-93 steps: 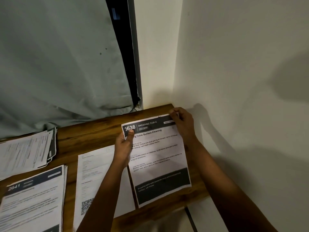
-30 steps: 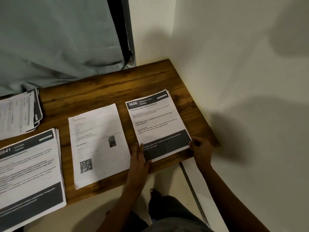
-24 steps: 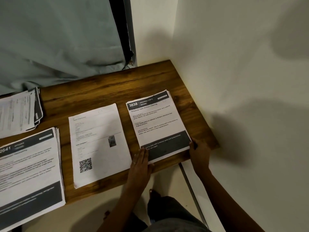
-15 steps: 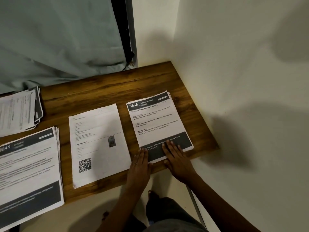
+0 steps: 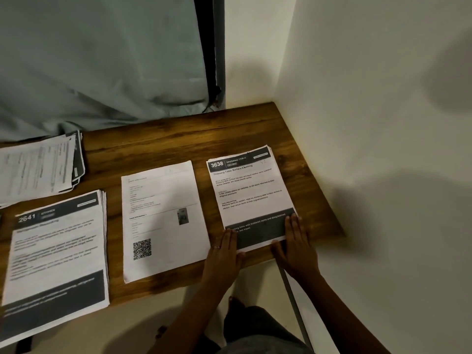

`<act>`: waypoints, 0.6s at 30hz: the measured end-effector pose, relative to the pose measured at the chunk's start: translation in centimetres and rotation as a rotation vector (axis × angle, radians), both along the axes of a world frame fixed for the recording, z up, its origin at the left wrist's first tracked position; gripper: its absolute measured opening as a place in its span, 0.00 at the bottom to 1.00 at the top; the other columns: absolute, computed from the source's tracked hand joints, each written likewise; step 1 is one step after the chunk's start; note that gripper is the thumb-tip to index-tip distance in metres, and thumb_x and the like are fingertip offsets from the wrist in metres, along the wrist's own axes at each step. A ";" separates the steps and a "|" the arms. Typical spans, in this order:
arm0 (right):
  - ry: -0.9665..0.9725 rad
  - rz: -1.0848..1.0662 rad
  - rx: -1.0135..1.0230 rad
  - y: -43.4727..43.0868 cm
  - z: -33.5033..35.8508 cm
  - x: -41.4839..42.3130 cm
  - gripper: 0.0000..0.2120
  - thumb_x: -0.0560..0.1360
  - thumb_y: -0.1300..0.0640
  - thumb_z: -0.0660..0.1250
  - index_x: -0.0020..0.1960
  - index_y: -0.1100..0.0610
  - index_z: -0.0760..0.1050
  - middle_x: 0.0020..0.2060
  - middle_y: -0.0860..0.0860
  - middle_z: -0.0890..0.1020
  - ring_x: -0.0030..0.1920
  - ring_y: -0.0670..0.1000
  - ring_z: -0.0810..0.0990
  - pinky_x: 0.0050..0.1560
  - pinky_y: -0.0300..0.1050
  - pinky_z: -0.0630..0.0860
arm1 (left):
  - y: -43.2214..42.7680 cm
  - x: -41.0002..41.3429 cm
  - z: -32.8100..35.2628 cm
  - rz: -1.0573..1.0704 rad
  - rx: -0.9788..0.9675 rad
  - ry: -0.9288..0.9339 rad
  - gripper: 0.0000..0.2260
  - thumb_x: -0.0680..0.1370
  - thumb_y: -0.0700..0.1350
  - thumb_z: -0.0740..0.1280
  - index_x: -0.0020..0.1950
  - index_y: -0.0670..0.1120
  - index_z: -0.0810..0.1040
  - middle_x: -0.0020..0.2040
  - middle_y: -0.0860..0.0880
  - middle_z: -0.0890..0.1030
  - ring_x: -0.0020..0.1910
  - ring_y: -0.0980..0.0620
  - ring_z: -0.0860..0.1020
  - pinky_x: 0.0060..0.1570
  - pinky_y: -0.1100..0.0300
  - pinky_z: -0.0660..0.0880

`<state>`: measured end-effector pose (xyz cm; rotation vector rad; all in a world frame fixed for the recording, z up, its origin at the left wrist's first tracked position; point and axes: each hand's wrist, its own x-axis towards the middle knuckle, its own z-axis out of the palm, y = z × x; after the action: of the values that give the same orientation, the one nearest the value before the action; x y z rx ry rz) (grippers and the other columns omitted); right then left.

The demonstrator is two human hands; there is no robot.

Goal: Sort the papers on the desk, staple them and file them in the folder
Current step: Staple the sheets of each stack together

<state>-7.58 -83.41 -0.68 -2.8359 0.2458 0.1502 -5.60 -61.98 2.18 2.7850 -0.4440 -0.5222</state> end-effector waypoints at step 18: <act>0.003 0.155 0.107 19.4 4.4 6.6 0.28 0.81 0.46 0.55 0.76 0.56 0.52 0.74 0.55 0.61 0.73 0.55 0.60 0.74 0.46 0.53 | 15.5 2.9 1.1 0.674 -0.167 -0.055 0.36 0.78 0.57 0.60 0.78 0.42 0.48 0.77 0.37 0.46 0.76 0.35 0.49 0.71 0.42 0.56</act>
<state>-0.98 -64.02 3.71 -2.7471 0.0180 0.1936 -2.69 -46.47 3.32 2.5661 0.4199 -0.2323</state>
